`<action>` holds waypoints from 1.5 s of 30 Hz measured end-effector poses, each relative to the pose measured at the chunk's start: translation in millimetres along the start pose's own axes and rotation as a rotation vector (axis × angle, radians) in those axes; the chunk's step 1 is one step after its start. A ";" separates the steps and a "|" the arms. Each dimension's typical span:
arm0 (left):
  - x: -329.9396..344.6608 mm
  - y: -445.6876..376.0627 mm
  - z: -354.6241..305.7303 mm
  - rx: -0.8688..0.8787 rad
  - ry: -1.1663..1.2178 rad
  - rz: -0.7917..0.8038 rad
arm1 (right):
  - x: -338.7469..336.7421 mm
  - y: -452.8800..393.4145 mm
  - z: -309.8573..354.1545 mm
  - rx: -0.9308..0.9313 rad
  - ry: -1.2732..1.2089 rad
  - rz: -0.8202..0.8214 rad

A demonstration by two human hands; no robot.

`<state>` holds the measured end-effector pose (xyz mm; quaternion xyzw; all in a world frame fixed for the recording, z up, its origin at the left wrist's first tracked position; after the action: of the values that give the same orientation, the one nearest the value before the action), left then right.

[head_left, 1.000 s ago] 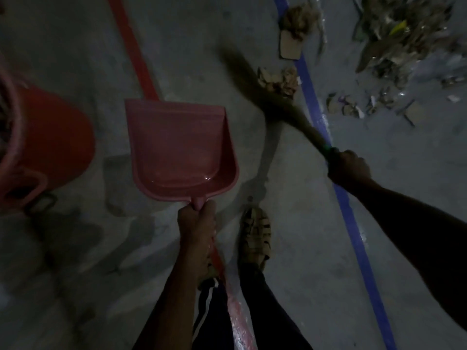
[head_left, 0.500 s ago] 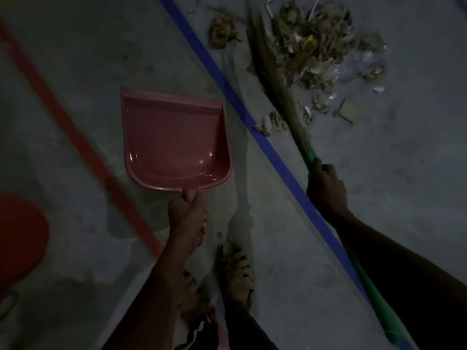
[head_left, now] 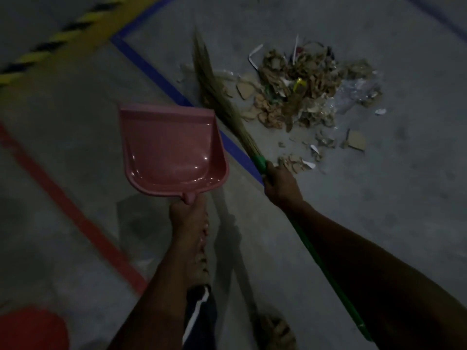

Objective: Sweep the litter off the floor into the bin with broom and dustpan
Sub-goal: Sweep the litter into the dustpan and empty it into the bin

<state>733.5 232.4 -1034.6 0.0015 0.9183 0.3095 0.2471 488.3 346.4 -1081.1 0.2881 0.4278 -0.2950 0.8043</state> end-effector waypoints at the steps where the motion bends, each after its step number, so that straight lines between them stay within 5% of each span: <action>1: 2.9 -11.6 -8.2 -0.005 0.008 0.011 | 7.1 -14.9 14.7 0.007 -0.010 0.003; 11: -1.0 -100.2 -61.5 -0.065 -0.012 0.051 | 47.3 -119.0 100.4 0.167 -0.108 0.087; 23: -5.8 -135.1 -87.0 -0.125 -0.029 0.064 | 37.3 -134.4 94.8 0.372 -0.155 0.022; 32: -26.3 -151.8 -121.4 -0.095 -0.032 0.022 | -0.9 -119.4 76.7 0.467 -0.307 -0.219; 37: -11.8 -158.4 -136.4 -0.083 -0.012 -0.006 | 1.6 -168.8 123.3 0.349 -0.357 -0.132; 45: 0.1 -153.1 -118.4 -0.110 -0.089 -0.041 | 35.4 -201.0 153.1 0.355 -0.234 0.263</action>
<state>702.6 41.4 -1040.6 -0.0174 0.8878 0.3540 0.2935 439.0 96.1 -1082.2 0.4420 0.2322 -0.2898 0.8165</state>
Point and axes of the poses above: each hand's wrist, its own y-axis away from the middle knuckle, its own x-axis out of the palm, z = x × y, the point moved 8 cm from there along -y, towards the middle knuckle, and after that the axes turned 11 degrees about -z, right-handed, at the moved point
